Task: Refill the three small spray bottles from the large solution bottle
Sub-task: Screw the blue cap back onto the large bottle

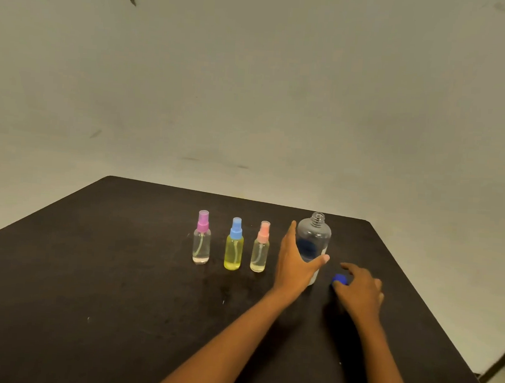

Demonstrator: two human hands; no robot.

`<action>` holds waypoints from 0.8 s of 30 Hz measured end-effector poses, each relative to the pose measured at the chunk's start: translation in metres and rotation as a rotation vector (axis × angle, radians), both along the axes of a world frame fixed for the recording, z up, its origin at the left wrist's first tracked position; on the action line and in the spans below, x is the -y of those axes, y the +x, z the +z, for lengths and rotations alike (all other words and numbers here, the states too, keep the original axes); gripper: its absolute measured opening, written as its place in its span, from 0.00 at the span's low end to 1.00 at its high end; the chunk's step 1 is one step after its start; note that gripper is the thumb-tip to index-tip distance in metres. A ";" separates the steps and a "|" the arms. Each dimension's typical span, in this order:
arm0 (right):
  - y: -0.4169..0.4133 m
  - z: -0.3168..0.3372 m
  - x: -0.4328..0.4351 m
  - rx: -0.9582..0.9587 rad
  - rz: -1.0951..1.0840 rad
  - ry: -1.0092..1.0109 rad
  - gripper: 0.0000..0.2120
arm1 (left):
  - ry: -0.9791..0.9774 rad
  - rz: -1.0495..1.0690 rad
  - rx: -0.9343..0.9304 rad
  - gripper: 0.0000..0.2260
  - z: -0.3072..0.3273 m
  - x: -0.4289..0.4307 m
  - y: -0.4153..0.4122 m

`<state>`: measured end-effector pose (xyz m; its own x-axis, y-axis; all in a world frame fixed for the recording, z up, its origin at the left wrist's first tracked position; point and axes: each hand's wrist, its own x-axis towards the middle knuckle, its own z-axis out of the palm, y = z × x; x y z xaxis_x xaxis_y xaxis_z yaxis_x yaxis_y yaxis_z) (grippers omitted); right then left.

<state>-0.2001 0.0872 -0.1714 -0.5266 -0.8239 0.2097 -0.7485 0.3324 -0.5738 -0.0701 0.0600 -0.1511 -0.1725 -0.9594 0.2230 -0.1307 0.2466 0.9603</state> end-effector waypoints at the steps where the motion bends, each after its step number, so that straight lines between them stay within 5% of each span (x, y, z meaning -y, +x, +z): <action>1: 0.000 -0.002 0.000 -0.028 0.004 0.022 0.19 | -0.008 -0.009 0.009 0.42 -0.003 0.005 0.000; 11: -0.002 -0.009 0.007 -0.129 0.029 -0.024 0.17 | -0.035 -0.053 0.115 0.33 -0.006 0.033 0.007; 15: 0.003 0.001 0.005 0.141 0.030 -0.283 0.20 | -0.060 -0.044 0.112 0.32 -0.008 0.031 0.007; 24: 0.019 0.092 0.027 0.678 0.167 -0.805 0.10 | -0.071 -0.046 0.116 0.33 -0.011 0.033 0.006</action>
<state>-0.1810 0.0600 -0.0795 -0.6305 -0.6461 0.4301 -0.1915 -0.4075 -0.8929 -0.0637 0.0267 -0.1618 -0.2447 -0.9325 0.2656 -0.2266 0.3213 0.9194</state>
